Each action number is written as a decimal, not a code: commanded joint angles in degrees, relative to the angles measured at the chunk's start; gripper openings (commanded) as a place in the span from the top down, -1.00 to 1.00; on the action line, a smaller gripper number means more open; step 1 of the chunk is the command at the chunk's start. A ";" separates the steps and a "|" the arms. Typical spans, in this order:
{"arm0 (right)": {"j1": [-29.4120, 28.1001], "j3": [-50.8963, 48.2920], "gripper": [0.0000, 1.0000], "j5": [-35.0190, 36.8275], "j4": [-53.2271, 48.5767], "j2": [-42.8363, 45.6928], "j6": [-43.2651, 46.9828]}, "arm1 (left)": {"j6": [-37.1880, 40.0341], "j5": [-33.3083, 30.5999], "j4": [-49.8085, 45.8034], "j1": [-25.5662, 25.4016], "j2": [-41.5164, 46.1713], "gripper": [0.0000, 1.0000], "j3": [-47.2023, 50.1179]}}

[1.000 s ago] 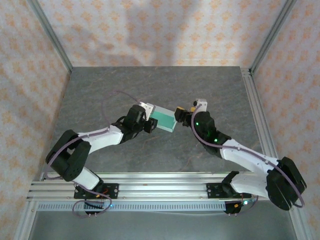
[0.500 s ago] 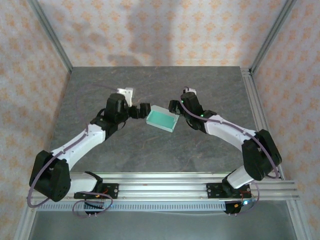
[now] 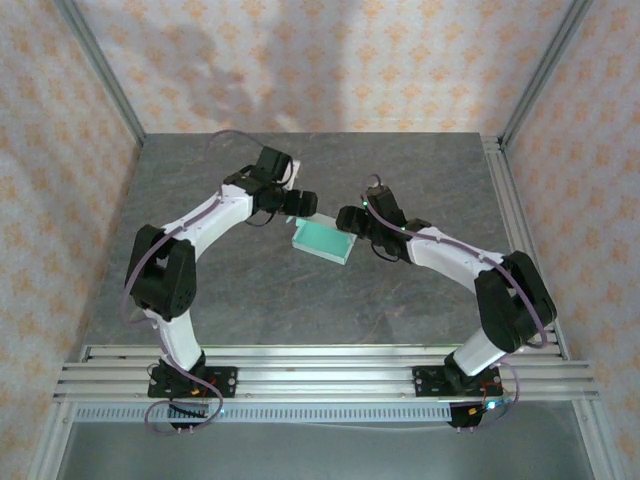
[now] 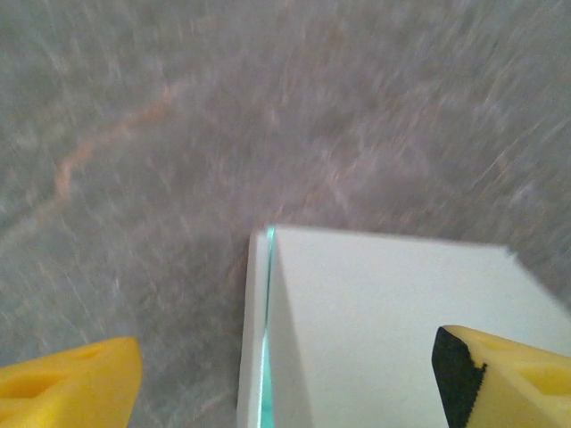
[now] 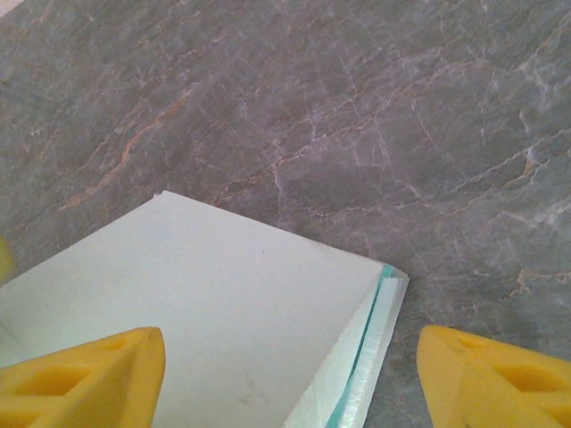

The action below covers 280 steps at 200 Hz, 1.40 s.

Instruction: Fold the paper box

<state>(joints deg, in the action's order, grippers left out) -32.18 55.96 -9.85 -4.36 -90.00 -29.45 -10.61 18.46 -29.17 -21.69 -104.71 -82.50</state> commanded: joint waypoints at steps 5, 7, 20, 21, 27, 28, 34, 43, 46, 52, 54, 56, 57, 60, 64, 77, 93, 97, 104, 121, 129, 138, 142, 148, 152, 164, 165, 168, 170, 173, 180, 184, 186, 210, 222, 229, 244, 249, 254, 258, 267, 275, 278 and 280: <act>0.16 -1.38 -0.49 -2.46 1.28 -1.46 -1.69 | 1.13 2.29 -4.19 0.25 0.68 -0.60 0.59; 0.14 -1.38 -0.49 -2.59 1.33 -1.49 -1.60 | 1.10 2.33 -4.07 0.25 0.65 -0.57 0.87; 0.36 -1.51 -0.49 -3.75 2.00 -2.40 -1.23 | 0.46 3.01 -3.16 0.25 1.07 -0.49 2.93; 0.41 -1.54 -0.48 -3.90 2.21 -2.48 -1.23 | 0.44 3.09 -3.03 0.25 1.08 -0.49 3.12; 0.66 -1.72 -0.48 -5.09 3.15 -3.13 -1.14 | 0.16 3.61 -2.27 0.25 1.46 -0.46 4.23; 0.69 -1.73 -0.48 -5.31 3.27 -3.24 -1.18 | 0.16 3.69 -2.11 0.25 1.53 -0.45 4.47; 1.08 -1.78 -0.48 -6.70 4.12 -3.96 -1.17 | -0.18 4.20 -1.37 0.26 1.98 -0.41 5.76; 1.82 -1.41 -0.46 -8.72 4.67 -5.49 -1.71 | -0.58 4.50 -0.56 0.25 2.52 -0.36 7.36; 2.01 -1.31 -0.46 -9.27 4.94 -5.91 -1.85 | -0.74 4.45 -0.42 0.25 2.76 -0.35 7.79; 2.48 -1.16 -0.45 -10.03 5.34 -6.80 -2.07 | -1.01 4.28 -0.20 0.25 3.11 -0.34 8.69; 2.59 -1.13 -0.44 -10.28 5.49 -7.13 -2.09 | -1.08 4.28 -0.06 0.25 3.22 -0.33 8.96; 2.68 -1.01 -0.44 -10.59 5.61 -7.37 -2.16 | -1.19 4.25 0.09 0.25 3.31 -0.31 9.25; 2.71 -0.98 -0.44 -10.70 5.73 -7.55 -2.22 | -1.27 4.24 0.13 0.25 3.29 -0.30 9.40; 2.92 -0.88 -0.43 -11.04 5.88 -8.01 -2.29 | -1.42 4.10 0.27 0.25 3.48 -0.29 9.84; 3.12 -0.71 -0.42 -11.37 6.05 -8.48 -2.28 | -1.58 4.05 0.45 0.25 3.69 -0.29 10.31; 3.57 0.04 -0.40 -12.49 6.31 -10.31 -1.86 | -2.30 3.83 1.30 0.29 4.23 -0.26 12.03; 4.09 1.33 -0.36 -14.55 6.31 -12.50 -0.43 | -3.39 4.33 2.53 0.25 4.65 -0.23 13.93; 4.34 1.76 -0.34 -15.47 6.23 -13.11 0.06 | -3.60 4.59 2.88 0.25 4.73 -0.19 14.45; 4.70 2.41 -0.30 -16.77 6.13 -14.09 0.51 | -3.94 5.23 3.29 0.25 4.74 -0.16 15.10; 5.69 3.68 -0.16 -19.00 6.15 -16.03 1.41 | -4.31 6.39 4.08 0.19 4.82 -0.04 16.62; 6.04 4.19 -0.11 -20.02 6.27 -16.74 1.92 | -4.42 6.50 4.65 0.20 5.10 0.02 17.37; 6.38 4.93 -0.05 -21.23 6.03 -17.30 3.23 | -4.43 6.25 4.91 0.19 5.42 0.03 18.09; 6.39 5.26 -0.03 -21.65 5.96 -17.60 3.77 | -4.45 6.09 4.89 0.22 5.47 0.04 18.20; 6.48 5.63 0.02 -22.02 5.46 -17.80 4.82 | -4.50 5.86 4.77 0.25 5.53 0.06 18.46; 6.45 6.04 0.07 -22.11 5.15 -17.97 5.47 | -4.47 5.84 4.89 0.24 5.69 0.11 18.63; 6.80 7.71 0.19 -22.70 2.39 -18.96 7.67 | -4.53 5.96 5.37 0.25 5.67 0.16 18.94; 6.79 7.87 0.19 -22.77 2.19 -19.02 7.88 | -4.56 6.01 5.36 0.25 5.66 0.16 18.91; 6.87 8.25 0.20 -22.96 1.65 -19.24 8.38 | -4.59 6.01 5.35 0.25 5.69 0.16 18.87; 6.89 8.50 0.21 -23.05 1.40 -19.38 8.71 | -4.66 6.09 5.35 0.27 5.73 0.16 18.87; 6.95 8.66 0.21 -23.17 1.16 -19.41 9.07 | -4.67 6.07 5.35 0.25 5.66 0.16 18.82; 6.99 8.95 0.22 -23.21 0.94 -19.40 9.69 | -4.70 5.98 5.72 0.25 5.73 0.15 18.82; 7.10 9.11 0.23 -23.18 0.72 -19.35 9.96 | -4.73 5.89 5.97 0.29 5.94 0.12 18.89; 7.11 9.22 0.23 -23.13 0.64 -19.30 10.12 | -4.80 5.82 6.14 0.32 6.06 0.10 18.96; 7.32 10.33 0.23 -23.80 -0.08 -18.63 11.73 | -4.89 4.17 8.58 0.25 8.12 -0.15 20.15; 7.43 9.92 0.13 -23.85 1.25 -17.44 11.85 | -4.90 2.40 9.28 0.33 9.30 -0.22 20.71; 7.47 9.66 0.09 -23.79 1.73 -16.64 11.92 | -5.10 1.76 9.83 0.46 9.88 -0.25 20.99; 7.58 9.02 0.05 -23.39 2.39 -15.42 11.93 | -5.81 1.83 11.34 1.09 10.72 -0.25 21.74; 7.70 8.75 0.05 -23.38 2.68 -15.08 11.88 | -6.10 2.20 11.95 1.36 10.85 -0.25 21.98; 7.75 8.53 0.04 -23.41 2.88 -14.83 11.80 | -6.27 2.73 12.32 1.74 10.72 -0.21 22.11; 7.78 8.21 0.04 -23.38 3.09 -14.56 11.68 | -6.36 3.15 12.62 1.97 10.57 -0.15 22.12; 7.88 7.65 0.04 -23.62 3.69 -14.19 11.38 | -6.70 3.88 12.91 2.46 10.03 0.00 21.99; 7.92 7.04 0.04 -23.76 4.32 -13.83 11.12 | -6.83 4.64 13.30 2.75 9.49 0.10 21.94; 7.90 6.82 0.03 -23.75 4.49 -13.74 11.10 | -6.88 4.98 13.45 2.86 9.18 0.14 21.94; 7.90 6.75 0.03 -23.80 4.57 -13.72 11.06 | -6.97 5.24 13.59 2.92 9.13 0.16 21.94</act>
<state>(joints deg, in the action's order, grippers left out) -24.80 64.45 -33.08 -1.67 -107.18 -18.98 -16.34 22.57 -18.44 -20.01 -95.29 -61.36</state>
